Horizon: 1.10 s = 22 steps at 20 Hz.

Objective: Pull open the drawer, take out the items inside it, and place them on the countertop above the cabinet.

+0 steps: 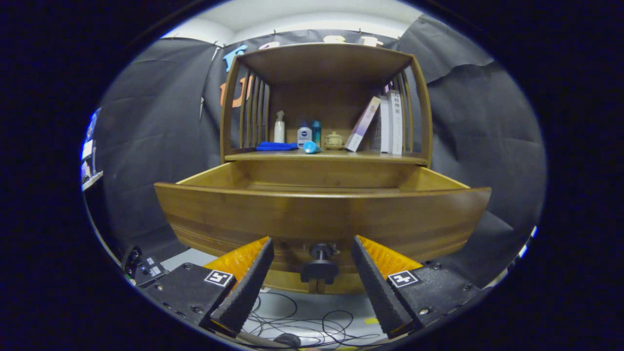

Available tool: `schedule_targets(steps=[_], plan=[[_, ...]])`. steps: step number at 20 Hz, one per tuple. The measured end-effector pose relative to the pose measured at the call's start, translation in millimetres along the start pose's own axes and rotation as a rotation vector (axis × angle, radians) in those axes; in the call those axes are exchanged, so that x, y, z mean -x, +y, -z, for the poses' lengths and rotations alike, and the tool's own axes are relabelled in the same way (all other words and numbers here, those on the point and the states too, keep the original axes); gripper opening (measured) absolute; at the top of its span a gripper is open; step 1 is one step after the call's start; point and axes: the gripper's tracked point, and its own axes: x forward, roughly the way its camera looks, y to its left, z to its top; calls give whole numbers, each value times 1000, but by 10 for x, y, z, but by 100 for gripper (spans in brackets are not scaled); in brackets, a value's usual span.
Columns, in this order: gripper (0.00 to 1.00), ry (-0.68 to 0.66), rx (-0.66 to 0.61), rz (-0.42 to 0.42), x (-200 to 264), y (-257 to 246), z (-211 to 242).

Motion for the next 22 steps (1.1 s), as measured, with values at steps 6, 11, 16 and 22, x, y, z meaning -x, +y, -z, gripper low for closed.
schedule_targets(steps=[6, 11, 16, 22], plan=[[100, -3, -77, 43, -175, -91, 103], [100, -45, -88, 43, -190, -46, 90], [100, -57, -80, 41, -192, -41, 99], [100, -49, -80, 45, -297, -88, 21]])
